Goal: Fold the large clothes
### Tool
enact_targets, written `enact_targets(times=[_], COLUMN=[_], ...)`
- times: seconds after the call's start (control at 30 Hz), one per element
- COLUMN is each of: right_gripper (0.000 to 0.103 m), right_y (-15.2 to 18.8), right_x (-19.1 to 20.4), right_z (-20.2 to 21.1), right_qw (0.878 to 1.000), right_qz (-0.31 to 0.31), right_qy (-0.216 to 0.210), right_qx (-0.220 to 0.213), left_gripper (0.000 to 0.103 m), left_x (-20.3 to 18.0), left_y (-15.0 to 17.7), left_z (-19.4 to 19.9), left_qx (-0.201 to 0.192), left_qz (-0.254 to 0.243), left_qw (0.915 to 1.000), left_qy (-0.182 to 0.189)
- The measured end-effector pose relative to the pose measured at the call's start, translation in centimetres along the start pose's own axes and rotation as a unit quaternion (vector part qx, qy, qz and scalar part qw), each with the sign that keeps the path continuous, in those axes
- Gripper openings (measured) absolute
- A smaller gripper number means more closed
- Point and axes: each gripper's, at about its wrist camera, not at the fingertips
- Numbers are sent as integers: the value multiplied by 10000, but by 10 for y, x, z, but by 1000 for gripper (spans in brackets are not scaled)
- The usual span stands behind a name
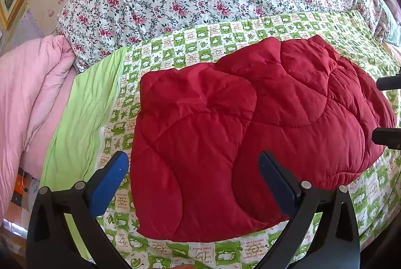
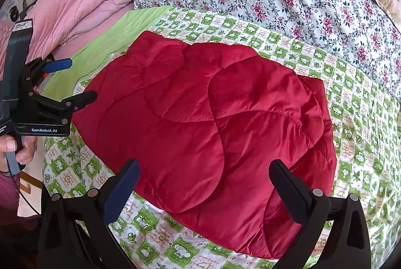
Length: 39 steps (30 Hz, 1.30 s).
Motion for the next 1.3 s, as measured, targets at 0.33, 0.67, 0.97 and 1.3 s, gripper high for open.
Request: enact_targets(times=[0.33,0.67,0.97,1.3], right_gripper=[103,103,103,103], right_y=[0,-2,-8,-11], right_x=[-7,-8,-11,-8], right_z=[4,10,14,17], right_qw=[10000,9999,9999,9999], right_qz=[-68,-83,-88,-49], right_qy=[71,95,97,92], right_qx=[8,-60,-87,-110], left_gripper=[103,103,103,103], left_x=[-2,-3,-2,-1], left_y=[-2,-4,-7,-8], left_z=[2,6,6,8], left_qx=[-25,-70,-107,-152], left_qz=[-16,-58,-77,-110], left_qw=[10000,9999,9999,9998], left_qy=[4,-54,-71,-95])
Point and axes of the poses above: each gripper's, at about its wrist camera, not at the fingertips, and z roughly against the way its jaws point, x to its left, y to its underside, and after that the axes turned 13 degrees about -z, right-handed
